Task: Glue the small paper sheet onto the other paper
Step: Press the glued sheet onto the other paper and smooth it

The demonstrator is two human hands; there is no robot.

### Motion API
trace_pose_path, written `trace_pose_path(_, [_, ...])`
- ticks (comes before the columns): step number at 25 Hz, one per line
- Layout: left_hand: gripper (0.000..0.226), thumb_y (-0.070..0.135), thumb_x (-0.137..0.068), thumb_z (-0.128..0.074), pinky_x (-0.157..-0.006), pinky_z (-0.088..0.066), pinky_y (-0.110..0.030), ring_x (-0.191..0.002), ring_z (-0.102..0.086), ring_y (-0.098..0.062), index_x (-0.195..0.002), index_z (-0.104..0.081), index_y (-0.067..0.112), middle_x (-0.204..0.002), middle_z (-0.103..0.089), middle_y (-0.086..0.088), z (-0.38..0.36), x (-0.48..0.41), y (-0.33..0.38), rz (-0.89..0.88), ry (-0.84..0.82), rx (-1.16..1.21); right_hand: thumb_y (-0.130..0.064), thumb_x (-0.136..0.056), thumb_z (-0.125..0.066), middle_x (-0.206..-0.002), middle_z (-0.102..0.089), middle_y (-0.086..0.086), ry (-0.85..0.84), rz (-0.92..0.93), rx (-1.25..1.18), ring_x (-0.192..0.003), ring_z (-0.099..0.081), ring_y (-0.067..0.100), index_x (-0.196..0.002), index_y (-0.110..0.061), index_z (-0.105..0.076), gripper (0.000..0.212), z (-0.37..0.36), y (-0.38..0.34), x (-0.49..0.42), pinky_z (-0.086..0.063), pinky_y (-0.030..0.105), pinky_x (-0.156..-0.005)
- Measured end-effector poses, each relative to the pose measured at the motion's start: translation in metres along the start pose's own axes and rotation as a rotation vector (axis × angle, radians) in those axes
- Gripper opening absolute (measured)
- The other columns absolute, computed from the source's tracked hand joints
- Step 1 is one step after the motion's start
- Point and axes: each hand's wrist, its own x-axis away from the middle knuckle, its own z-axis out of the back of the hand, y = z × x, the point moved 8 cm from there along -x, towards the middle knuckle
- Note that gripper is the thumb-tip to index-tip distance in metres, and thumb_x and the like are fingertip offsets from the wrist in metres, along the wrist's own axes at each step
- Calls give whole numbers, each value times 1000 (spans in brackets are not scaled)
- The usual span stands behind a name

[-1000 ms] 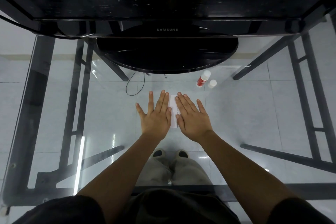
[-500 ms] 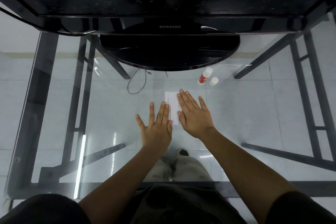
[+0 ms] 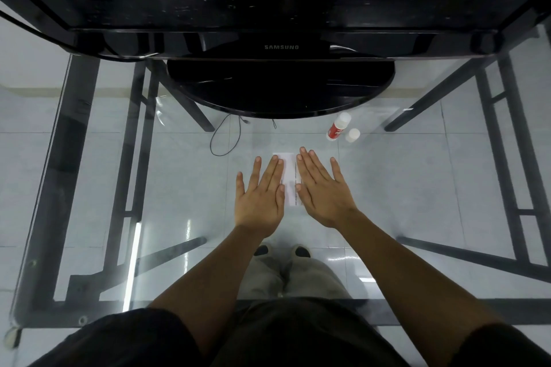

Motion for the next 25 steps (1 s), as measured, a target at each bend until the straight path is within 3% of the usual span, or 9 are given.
trace_pose_path(3, [53, 48, -89, 13, -108, 17, -44, -136, 28, -16, -136, 33, 30, -146, 28, 11, 1, -1, 0, -6, 13, 2, -50, -93, -3, -150, 17, -6, 30, 27, -33, -139, 17, 12, -145, -21, 10, 61, 2, -3, 17, 22, 38, -107])
trace_pose_path(9, [54, 47, -90, 13, -110, 13, -46, -138, 24, -19, -137, 32, 29, -151, 21, 8, 2, 1, 1, -16, 24, -7, -52, -93, -8, -151, -21, 4, -20, 211, 89, -138, -10, 19, -144, -14, -24, 66, -9, -30, 50, -4, 53, -109])
trace_pose_path(15, [55, 47, -92, 3, -110, 13, -46, -136, 28, -18, -134, 36, 30, -148, 27, 9, 1, 0, 0, -13, 14, 5, -58, -91, -17, -152, -25, 4, -61, 114, 124, -139, -10, 20, -145, -15, -23, 69, -12, -34, 52, 1, 51, -109])
trace_pose_path(20, [55, 46, -94, 0, -109, 16, -44, -134, 31, -16, -134, 35, 30, -145, 31, 12, 0, -1, -2, -14, 11, 14, -57, -90, -14, -146, -39, 5, -64, 38, 179, -135, -33, 24, -139, -15, -38, 69, -8, -25, 59, -14, 51, -108])
trace_pose_path(25, [56, 44, -96, -4, -109, 16, -45, -135, 31, -16, -136, 33, 31, -145, 31, 13, -1, -1, -1, -12, 29, 30, -55, -91, -8, -144, -41, 7, -64, 5, 162, -133, -36, 26, -137, -13, -42, 71, -2, -15, 70, -17, 53, -107])
